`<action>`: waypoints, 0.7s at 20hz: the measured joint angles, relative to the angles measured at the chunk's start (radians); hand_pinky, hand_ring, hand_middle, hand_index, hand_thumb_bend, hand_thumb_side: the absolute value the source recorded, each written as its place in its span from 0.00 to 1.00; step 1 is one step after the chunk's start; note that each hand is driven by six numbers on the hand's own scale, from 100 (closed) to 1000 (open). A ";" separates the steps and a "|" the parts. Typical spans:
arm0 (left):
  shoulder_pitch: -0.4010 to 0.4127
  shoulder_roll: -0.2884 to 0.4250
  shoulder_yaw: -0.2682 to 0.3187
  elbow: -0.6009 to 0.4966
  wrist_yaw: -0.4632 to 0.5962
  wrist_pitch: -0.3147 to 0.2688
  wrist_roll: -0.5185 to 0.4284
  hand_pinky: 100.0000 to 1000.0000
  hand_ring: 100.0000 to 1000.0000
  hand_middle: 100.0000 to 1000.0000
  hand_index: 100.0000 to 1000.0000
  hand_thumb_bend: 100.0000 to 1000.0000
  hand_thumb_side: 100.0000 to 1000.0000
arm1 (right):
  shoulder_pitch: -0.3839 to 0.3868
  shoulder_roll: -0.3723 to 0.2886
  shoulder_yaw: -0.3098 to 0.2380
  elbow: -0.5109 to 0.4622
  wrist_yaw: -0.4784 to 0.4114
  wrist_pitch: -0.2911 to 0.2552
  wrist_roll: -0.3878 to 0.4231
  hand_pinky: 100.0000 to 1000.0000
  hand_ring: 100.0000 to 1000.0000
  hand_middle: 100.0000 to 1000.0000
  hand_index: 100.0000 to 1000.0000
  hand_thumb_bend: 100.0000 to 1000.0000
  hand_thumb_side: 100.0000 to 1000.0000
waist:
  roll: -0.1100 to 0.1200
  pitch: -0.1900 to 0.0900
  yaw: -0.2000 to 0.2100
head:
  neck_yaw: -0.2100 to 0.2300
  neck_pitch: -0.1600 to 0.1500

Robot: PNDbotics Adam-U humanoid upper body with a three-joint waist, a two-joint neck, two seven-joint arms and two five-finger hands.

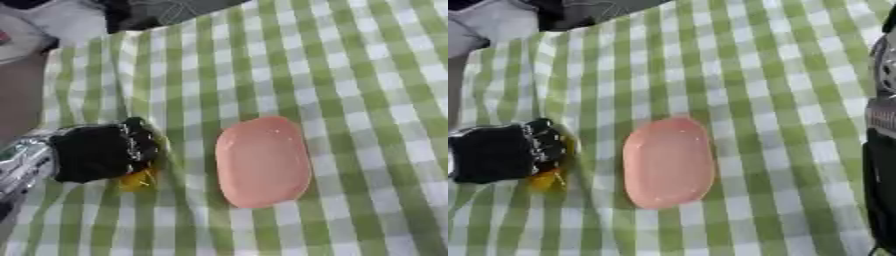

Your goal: Pick up objects on the table and place them in the box.

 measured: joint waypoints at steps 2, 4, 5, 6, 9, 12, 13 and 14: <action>0.000 -0.001 0.000 0.000 0.003 0.000 0.000 0.22 0.39 0.38 0.46 0.43 0.00 | 0.000 0.000 -0.002 0.000 0.005 0.005 -0.001 0.57 0.67 0.72 1.00 0.00 1.00 | 0.000 0.001 0.002 | 0.000 -0.006; 0.000 -0.001 0.000 -0.002 0.018 0.001 0.001 0.07 0.23 0.23 0.31 0.39 0.00 | 0.000 0.000 -0.002 0.000 0.006 0.008 -0.001 0.57 0.67 0.72 1.00 0.00 1.00 | 0.000 0.001 0.006 | 0.000 -0.007; 0.005 0.000 0.000 -0.008 0.030 0.001 0.001 0.06 0.22 0.21 0.29 0.44 0.00 | 0.000 0.000 -0.002 0.000 0.008 0.008 -0.001 0.57 0.67 0.72 1.00 0.00 1.00 | 0.000 0.001 0.007 | 0.000 -0.008; 0.015 0.000 0.004 -0.017 0.046 0.000 0.000 0.06 0.22 0.21 0.29 0.44 0.00 | 0.001 0.000 -0.002 0.000 0.009 0.008 -0.001 0.57 0.67 0.72 1.00 0.00 1.00 | 0.000 0.001 0.010 | 0.000 -0.008; 0.065 0.000 0.038 -0.053 0.111 -0.002 -0.002 0.09 0.24 0.23 0.30 0.56 0.00 | 0.002 0.000 -0.002 0.000 0.012 0.010 -0.004 0.57 0.67 0.72 1.00 0.00 1.00 | 0.000 0.001 0.022 | -0.001 -0.008; 0.107 0.004 0.107 -0.090 0.202 0.001 0.001 0.12 0.26 0.25 0.31 0.62 0.00 | 0.011 -0.001 -0.002 0.000 0.014 0.010 -0.012 0.57 0.67 0.73 1.00 0.00 1.00 | -0.001 0.001 0.038 | -0.009 -0.015; 0.117 0.010 0.132 -0.101 0.231 0.004 0.004 0.13 0.26 0.26 0.32 0.64 0.00 | 0.011 -0.001 -0.002 0.000 0.015 0.011 -0.015 0.57 0.67 0.73 1.00 0.00 1.00 | -0.001 0.001 0.041 | -0.010 -0.016; 0.124 0.016 0.155 -0.109 0.258 0.009 0.009 0.14 0.27 0.26 0.32 0.65 0.00 | 0.012 -0.001 -0.002 0.000 0.015 0.011 -0.018 0.57 0.67 0.72 1.00 0.00 1.00 | -0.001 0.001 0.044 | -0.013 -0.017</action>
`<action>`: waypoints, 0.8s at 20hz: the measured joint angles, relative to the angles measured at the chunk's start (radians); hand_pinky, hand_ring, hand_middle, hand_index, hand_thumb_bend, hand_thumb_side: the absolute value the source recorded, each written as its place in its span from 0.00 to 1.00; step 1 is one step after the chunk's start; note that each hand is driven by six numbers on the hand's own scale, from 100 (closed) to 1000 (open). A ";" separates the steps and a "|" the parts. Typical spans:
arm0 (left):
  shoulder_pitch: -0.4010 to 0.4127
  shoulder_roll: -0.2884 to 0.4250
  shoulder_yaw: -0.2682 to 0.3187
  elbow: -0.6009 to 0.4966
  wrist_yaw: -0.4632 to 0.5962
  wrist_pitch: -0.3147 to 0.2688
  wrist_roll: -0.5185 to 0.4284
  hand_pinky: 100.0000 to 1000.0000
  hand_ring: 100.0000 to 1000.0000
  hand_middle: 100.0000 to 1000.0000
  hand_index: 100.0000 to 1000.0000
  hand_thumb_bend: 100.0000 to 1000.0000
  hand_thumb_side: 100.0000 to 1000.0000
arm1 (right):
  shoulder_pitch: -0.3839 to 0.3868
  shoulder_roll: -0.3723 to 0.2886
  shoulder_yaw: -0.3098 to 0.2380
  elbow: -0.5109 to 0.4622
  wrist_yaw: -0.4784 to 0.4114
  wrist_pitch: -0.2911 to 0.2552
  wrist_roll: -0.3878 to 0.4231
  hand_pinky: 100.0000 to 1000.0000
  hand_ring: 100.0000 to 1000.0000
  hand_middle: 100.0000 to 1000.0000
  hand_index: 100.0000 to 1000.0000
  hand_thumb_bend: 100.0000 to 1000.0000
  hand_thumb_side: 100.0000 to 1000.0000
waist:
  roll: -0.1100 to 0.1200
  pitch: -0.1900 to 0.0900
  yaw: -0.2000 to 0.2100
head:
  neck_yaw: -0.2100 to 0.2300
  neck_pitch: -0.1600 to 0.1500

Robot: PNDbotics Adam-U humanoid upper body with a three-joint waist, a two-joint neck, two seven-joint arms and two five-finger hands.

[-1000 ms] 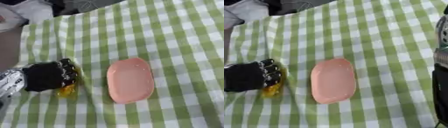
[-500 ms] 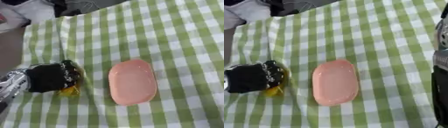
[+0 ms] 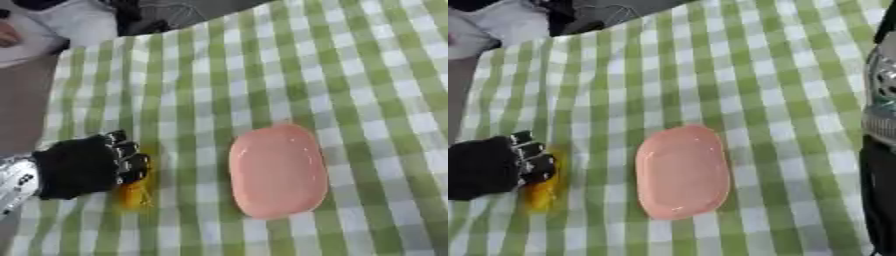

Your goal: Pick up objects on the table and place them in the box.

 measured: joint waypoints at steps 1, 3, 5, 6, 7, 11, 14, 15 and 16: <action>0.006 0.007 0.021 -0.008 0.023 0.005 0.005 0.15 0.27 0.27 0.33 0.68 0.00 | 0.002 0.000 0.000 0.000 0.000 0.000 -0.004 0.57 0.67 0.72 1.00 0.00 1.00 | 0.000 -0.001 0.003 | -0.003 -0.001; 0.013 0.018 0.058 -0.017 0.061 0.016 0.016 0.16 0.28 0.27 0.33 0.70 0.00 | 0.007 0.000 0.000 0.000 -0.001 -0.002 -0.010 0.57 0.66 0.72 1.00 0.00 1.00 | 0.000 -0.008 0.008 | -0.004 -0.006; 0.013 0.030 0.088 -0.018 0.090 0.028 0.028 0.18 0.29 0.28 0.34 0.71 0.00 | 0.008 0.000 0.000 0.000 -0.002 -0.005 -0.017 0.56 0.66 0.72 1.00 0.00 1.00 | 0.000 -0.017 0.012 | -0.004 -0.008; 0.012 0.034 0.100 -0.017 0.107 0.034 0.034 0.18 0.29 0.29 0.34 0.71 0.00 | 0.008 0.000 0.000 0.000 -0.002 -0.006 -0.020 0.56 0.66 0.72 1.00 0.00 1.00 | 0.000 -0.019 0.013 | -0.004 -0.008; 0.011 0.039 0.110 -0.014 0.123 0.038 0.038 0.19 0.31 0.30 0.36 0.71 0.00 | 0.009 0.000 0.000 0.000 -0.003 -0.007 -0.023 0.56 0.66 0.72 1.00 0.00 1.00 | 0.000 -0.020 0.015 | -0.004 -0.008; 0.007 0.043 0.127 0.001 0.173 0.039 0.039 0.31 0.46 0.46 0.58 0.75 0.00 | 0.011 0.000 0.000 0.000 -0.009 -0.011 -0.029 0.56 0.66 0.72 1.00 0.00 1.00 | 0.000 -0.027 0.016 | -0.005 -0.010; 0.019 0.055 0.115 0.017 0.179 0.012 0.012 0.52 0.66 0.67 0.80 0.88 0.34 | 0.011 0.000 0.000 0.000 -0.011 -0.013 -0.031 0.56 0.66 0.71 1.00 0.00 1.00 | 0.000 -0.027 0.013 | -0.010 -0.016; 0.021 0.058 0.107 0.016 0.175 -0.001 -0.001 0.54 0.68 0.69 0.82 0.90 0.42 | 0.011 0.000 0.000 0.000 -0.011 -0.013 -0.030 0.56 0.66 0.71 1.00 0.00 1.00 | 0.000 -0.027 0.011 | -0.011 -0.016; 0.022 0.061 0.099 0.015 0.172 -0.013 -0.013 0.55 0.68 0.69 0.83 0.92 0.43 | 0.011 0.000 0.000 0.000 -0.011 -0.014 -0.029 0.56 0.66 0.71 1.00 0.00 1.00 | 0.000 -0.027 0.010 | -0.011 -0.016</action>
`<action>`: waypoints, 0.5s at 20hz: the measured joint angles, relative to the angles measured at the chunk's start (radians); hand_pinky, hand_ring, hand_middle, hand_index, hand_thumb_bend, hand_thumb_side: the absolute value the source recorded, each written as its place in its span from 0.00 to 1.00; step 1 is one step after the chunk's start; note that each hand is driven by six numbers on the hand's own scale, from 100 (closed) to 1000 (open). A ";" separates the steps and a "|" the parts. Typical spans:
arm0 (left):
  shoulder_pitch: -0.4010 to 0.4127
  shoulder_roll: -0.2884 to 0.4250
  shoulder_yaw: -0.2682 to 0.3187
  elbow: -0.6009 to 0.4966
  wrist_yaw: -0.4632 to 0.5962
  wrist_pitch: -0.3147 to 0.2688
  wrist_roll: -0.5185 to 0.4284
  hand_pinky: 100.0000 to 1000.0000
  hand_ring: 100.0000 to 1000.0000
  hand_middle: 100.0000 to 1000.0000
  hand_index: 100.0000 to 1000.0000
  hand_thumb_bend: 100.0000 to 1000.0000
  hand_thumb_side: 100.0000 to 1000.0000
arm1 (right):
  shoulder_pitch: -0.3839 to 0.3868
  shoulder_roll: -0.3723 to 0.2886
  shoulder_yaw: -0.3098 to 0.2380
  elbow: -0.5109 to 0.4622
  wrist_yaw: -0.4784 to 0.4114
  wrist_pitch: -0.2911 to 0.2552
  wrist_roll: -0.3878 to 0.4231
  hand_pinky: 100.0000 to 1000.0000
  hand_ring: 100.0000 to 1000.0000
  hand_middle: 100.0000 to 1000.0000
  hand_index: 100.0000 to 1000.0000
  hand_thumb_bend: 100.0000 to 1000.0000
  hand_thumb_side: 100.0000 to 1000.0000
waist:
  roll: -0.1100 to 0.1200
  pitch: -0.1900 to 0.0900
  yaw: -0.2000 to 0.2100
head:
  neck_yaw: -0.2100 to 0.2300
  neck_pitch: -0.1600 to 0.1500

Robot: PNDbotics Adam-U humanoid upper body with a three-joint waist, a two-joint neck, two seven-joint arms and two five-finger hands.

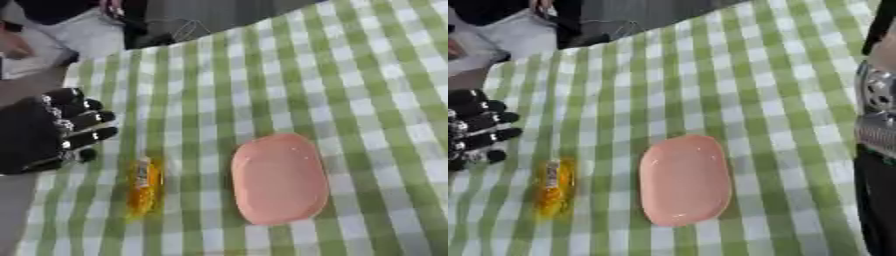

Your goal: Pick up objects on the table and place them in the box.

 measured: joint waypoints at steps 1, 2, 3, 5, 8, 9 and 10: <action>0.003 0.004 -0.010 -0.004 -0.002 -0.011 -0.011 0.55 0.68 0.69 0.83 0.92 0.43 | 0.000 0.000 0.000 0.000 0.000 0.000 0.000 0.56 0.66 0.71 1.00 0.00 1.00 | 0.000 0.000 0.000 | 0.000 0.000; 0.007 0.006 -0.020 -0.009 -0.003 -0.019 -0.019 0.53 0.67 0.68 0.82 0.91 0.42 | 0.000 0.000 0.000 0.000 0.000 0.000 0.001 0.56 0.66 0.71 1.00 0.00 1.00 | 0.000 0.000 0.000 | 0.000 0.000; 0.008 0.008 -0.028 -0.016 -0.002 -0.026 -0.026 0.52 0.65 0.67 0.82 0.91 0.41 | 0.000 0.000 0.000 0.000 0.000 0.000 0.001 0.56 0.66 0.71 1.00 0.00 1.00 | 0.000 0.000 0.000 | -0.001 0.000; 0.008 0.014 -0.042 -0.030 0.010 -0.037 -0.037 0.50 0.64 0.66 0.81 0.91 0.39 | 0.000 0.000 0.000 0.000 0.000 0.002 0.003 0.56 0.66 0.71 1.00 0.00 1.00 | 0.000 0.000 0.000 | -0.001 0.000; 0.007 0.014 -0.057 -0.047 0.043 -0.048 -0.048 0.48 0.61 0.63 0.80 0.90 0.36 | 0.001 0.000 0.001 0.000 0.000 0.003 0.003 0.56 0.66 0.72 1.00 0.00 1.00 | 0.000 0.000 0.000 | -0.006 0.000; 0.006 0.014 -0.061 -0.055 0.057 -0.051 -0.051 0.48 0.61 0.63 0.80 0.90 0.36 | 0.001 0.000 0.001 0.000 0.000 0.003 0.003 0.56 0.66 0.72 1.00 0.00 1.00 | 0.000 0.000 0.000 | -0.009 0.000; 0.005 0.014 -0.066 -0.062 0.071 -0.056 -0.056 0.46 0.59 0.61 0.78 0.89 0.33 | 0.001 0.000 0.001 0.000 0.000 0.003 0.003 0.57 0.66 0.72 1.00 0.00 1.00 | 0.000 0.000 0.000 | -0.009 0.000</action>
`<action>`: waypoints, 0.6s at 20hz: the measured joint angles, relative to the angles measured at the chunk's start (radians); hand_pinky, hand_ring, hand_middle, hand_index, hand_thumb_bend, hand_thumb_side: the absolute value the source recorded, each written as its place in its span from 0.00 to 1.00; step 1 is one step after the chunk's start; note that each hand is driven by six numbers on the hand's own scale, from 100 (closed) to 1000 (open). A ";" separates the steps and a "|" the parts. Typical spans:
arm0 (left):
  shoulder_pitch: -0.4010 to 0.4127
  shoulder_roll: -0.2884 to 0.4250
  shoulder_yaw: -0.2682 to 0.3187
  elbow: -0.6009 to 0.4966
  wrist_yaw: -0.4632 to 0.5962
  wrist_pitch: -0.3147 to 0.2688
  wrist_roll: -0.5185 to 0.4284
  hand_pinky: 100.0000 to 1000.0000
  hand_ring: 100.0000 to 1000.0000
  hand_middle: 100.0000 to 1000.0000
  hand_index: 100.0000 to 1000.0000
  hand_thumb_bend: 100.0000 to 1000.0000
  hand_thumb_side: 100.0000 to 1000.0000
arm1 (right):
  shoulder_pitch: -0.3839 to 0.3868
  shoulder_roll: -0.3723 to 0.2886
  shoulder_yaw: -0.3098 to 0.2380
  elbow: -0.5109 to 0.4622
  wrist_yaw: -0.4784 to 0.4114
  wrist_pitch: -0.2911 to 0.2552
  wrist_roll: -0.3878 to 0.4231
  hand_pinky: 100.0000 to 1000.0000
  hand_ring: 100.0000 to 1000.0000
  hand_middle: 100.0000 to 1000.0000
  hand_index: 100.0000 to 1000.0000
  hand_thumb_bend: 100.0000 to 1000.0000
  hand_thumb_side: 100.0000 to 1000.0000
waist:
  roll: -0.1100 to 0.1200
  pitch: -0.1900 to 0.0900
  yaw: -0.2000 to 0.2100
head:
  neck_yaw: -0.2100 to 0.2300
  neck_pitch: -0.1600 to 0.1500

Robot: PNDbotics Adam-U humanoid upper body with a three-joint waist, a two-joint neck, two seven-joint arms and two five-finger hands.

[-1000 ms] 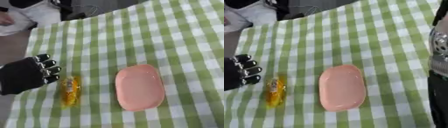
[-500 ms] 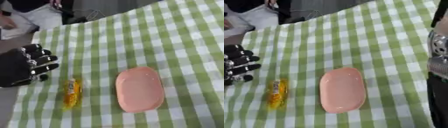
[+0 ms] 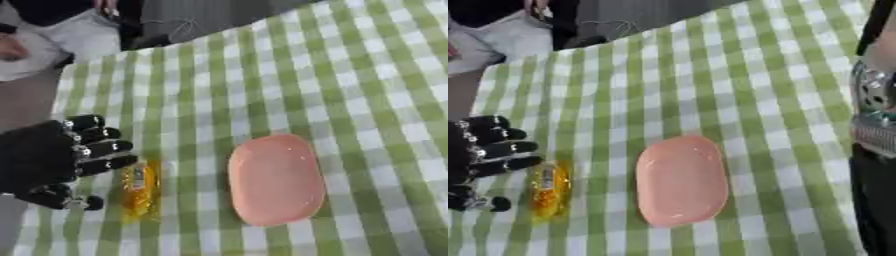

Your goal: Pick up objects on the table and place them in the box.

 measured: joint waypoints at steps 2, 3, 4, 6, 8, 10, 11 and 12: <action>-0.008 0.000 -0.014 -0.015 0.018 -0.009 -0.009 0.46 0.58 0.60 0.77 0.89 0.33 | 0.000 0.000 0.000 0.000 0.000 0.002 -0.002 0.56 0.66 0.72 1.00 0.00 1.00 | 0.000 0.000 -0.002 | 0.000 0.000; -0.010 0.000 -0.023 -0.023 0.022 -0.015 -0.015 0.46 0.58 0.60 0.77 0.88 0.33 | 0.000 0.001 0.000 0.000 0.001 0.003 -0.003 0.56 0.66 0.72 1.00 0.00 1.00 | 0.000 0.000 -0.006 | 0.000 0.000; -0.015 0.000 -0.032 -0.029 0.023 -0.020 -0.020 0.46 0.58 0.60 0.77 0.88 0.32 | 0.000 0.001 0.000 0.000 0.001 0.004 -0.003 0.56 0.66 0.72 1.00 0.00 1.00 | 0.000 0.000 -0.010 | 0.000 0.000; -0.018 0.000 -0.050 -0.036 0.020 -0.031 -0.031 0.47 0.59 0.60 0.76 0.88 0.33 | 0.000 0.001 0.000 0.000 0.001 0.004 -0.003 0.56 0.66 0.72 1.00 0.00 1.00 | 0.000 0.000 -0.018 | 0.000 0.000; -0.024 0.000 -0.066 -0.036 0.003 -0.041 -0.041 0.46 0.58 0.60 0.76 0.88 0.33 | 0.000 0.001 0.000 0.000 0.001 0.005 -0.002 0.57 0.66 0.72 1.00 0.00 1.00 | 0.000 0.000 -0.025 | 0.000 0.000; -0.026 0.008 -0.083 -0.035 -0.020 -0.047 -0.047 0.46 0.58 0.59 0.75 0.88 0.34 | 0.000 0.002 0.000 0.000 0.001 0.008 0.001 0.57 0.66 0.72 1.00 0.00 1.00 | 0.000 0.003 -0.030 | 0.000 0.000; -0.027 0.009 -0.091 -0.032 -0.035 -0.049 -0.049 0.46 0.58 0.59 0.75 0.88 0.34 | 0.000 0.002 0.000 0.000 0.001 0.009 0.002 0.57 0.66 0.72 1.00 0.00 1.00 | 0.000 0.006 -0.031 | 0.000 0.000; -0.027 0.012 -0.100 -0.027 -0.051 -0.050 -0.050 0.46 0.58 0.59 0.75 0.88 0.35 | -0.001 0.002 0.000 0.000 0.003 0.010 0.004 0.57 0.67 0.72 1.00 0.00 1.00 | 0.000 0.009 -0.031 | 0.000 0.001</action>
